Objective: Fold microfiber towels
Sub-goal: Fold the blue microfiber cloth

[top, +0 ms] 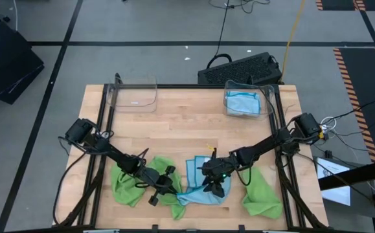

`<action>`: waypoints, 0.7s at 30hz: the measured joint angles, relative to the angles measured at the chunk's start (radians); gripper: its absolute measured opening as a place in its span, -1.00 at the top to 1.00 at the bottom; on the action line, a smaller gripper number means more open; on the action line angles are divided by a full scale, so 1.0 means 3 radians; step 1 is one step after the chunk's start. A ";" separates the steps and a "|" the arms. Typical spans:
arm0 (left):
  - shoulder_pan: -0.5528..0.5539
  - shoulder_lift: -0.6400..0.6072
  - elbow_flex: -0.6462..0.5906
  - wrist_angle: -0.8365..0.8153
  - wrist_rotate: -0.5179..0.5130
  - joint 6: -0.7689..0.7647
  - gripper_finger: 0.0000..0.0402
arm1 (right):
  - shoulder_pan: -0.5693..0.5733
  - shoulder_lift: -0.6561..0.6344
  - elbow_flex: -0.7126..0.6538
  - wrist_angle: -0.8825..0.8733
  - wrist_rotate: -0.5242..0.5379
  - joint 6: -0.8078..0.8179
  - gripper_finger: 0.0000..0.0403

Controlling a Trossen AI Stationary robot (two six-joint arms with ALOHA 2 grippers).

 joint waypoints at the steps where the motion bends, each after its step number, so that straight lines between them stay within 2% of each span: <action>1: 0.0000 -0.0001 0.0000 0.0000 0.0000 0.0001 0.98 | 0.0008 0.0001 0.0000 -0.0038 0.0082 0.0000 0.23; 9: 0.0000 -0.0001 0.0000 0.0001 -0.0001 -0.0002 0.97 | 0.0023 0.0005 -0.0001 -0.0089 0.0166 0.0045 0.23; 13: 0.0000 -0.0001 0.0000 0.0001 -0.0003 -0.0003 0.96 | 0.0062 0.0005 -0.0001 -0.0095 0.0165 0.0047 0.45; 19: 0.0000 -0.0051 -0.0001 0.0018 -0.0005 0.0026 0.98 | 0.0128 -0.0011 -0.0001 -0.0097 0.0173 -0.0039 0.93; 21: 0.0000 -0.0146 -0.0001 0.0018 -0.0013 0.0111 0.96 | 0.0154 -0.0077 -0.0001 -0.0152 0.0252 -0.0090 0.96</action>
